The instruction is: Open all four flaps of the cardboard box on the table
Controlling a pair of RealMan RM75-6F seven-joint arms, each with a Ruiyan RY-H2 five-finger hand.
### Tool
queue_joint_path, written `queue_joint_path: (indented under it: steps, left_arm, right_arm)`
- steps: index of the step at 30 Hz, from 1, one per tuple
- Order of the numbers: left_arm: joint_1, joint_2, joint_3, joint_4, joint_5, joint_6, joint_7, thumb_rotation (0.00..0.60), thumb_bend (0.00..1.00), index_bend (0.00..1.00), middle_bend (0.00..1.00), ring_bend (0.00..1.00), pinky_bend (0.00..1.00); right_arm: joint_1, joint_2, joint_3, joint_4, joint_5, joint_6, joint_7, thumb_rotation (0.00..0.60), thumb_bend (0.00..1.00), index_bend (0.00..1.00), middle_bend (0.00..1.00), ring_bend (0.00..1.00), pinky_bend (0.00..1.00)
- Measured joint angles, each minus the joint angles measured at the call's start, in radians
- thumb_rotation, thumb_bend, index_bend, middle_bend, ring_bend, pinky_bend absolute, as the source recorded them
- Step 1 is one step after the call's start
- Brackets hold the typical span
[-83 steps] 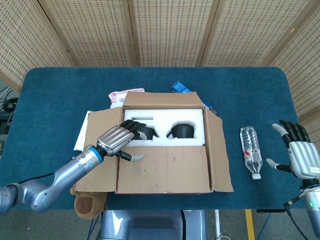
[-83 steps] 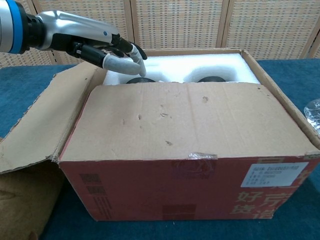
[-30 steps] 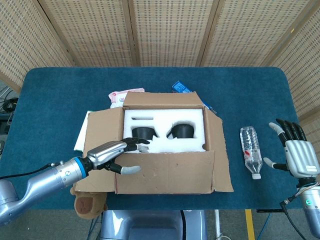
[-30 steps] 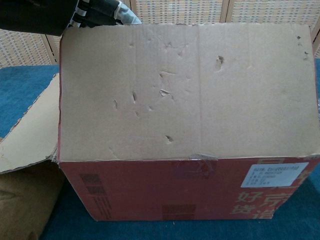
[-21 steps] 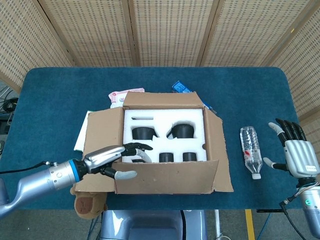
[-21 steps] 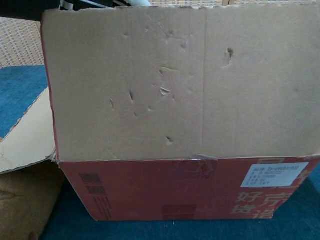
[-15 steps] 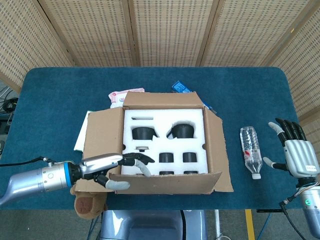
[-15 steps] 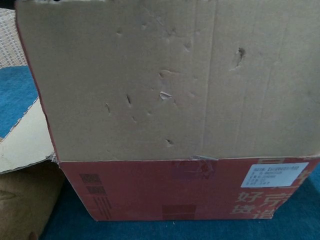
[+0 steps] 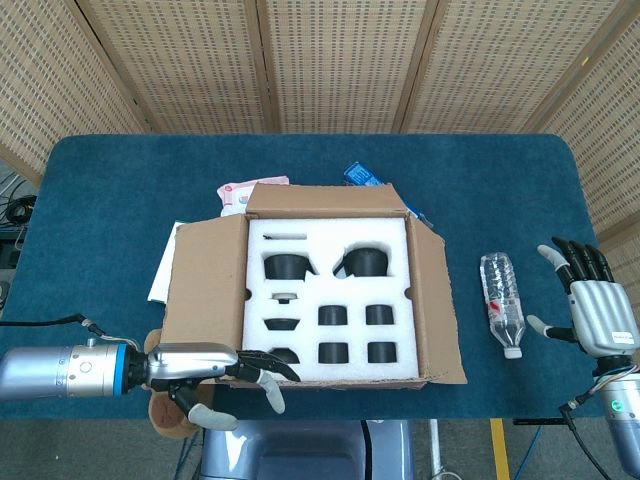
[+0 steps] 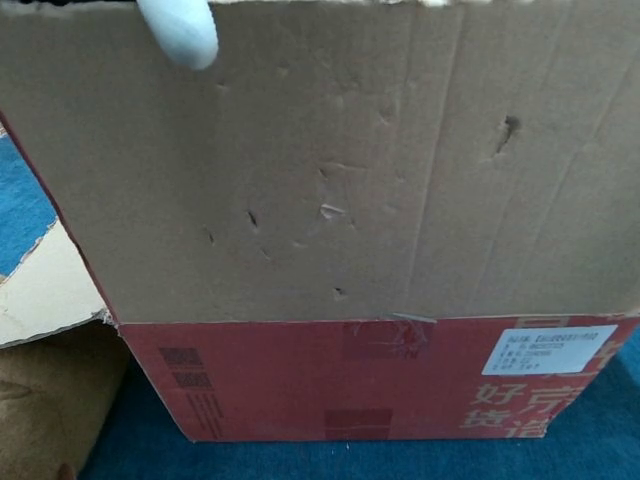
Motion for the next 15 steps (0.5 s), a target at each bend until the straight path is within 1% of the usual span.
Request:
queue_joint_path:
  steps: [9,15]
  left_arm:
    - [-0.03,0.005,0.035,-0.017,-0.004,0.063,0.016,0.147,0.25,0.26,0.09,0.0,0.0]
    - [-0.069,-0.001,0.067,-0.034,0.016,0.07,0.015,0.145,0.25,0.26,0.09,0.0,0.0]
  right_arm:
    - [-0.001,0.002,0.0,0.001,0.001,0.0,0.003,0.6,0.13,0.13,0.07,0.0,0.04]
    - [-0.003,0.005,0.0,0.001,0.001,0.001,0.006,0.6,0.13,0.13,0.07,0.0,0.04]
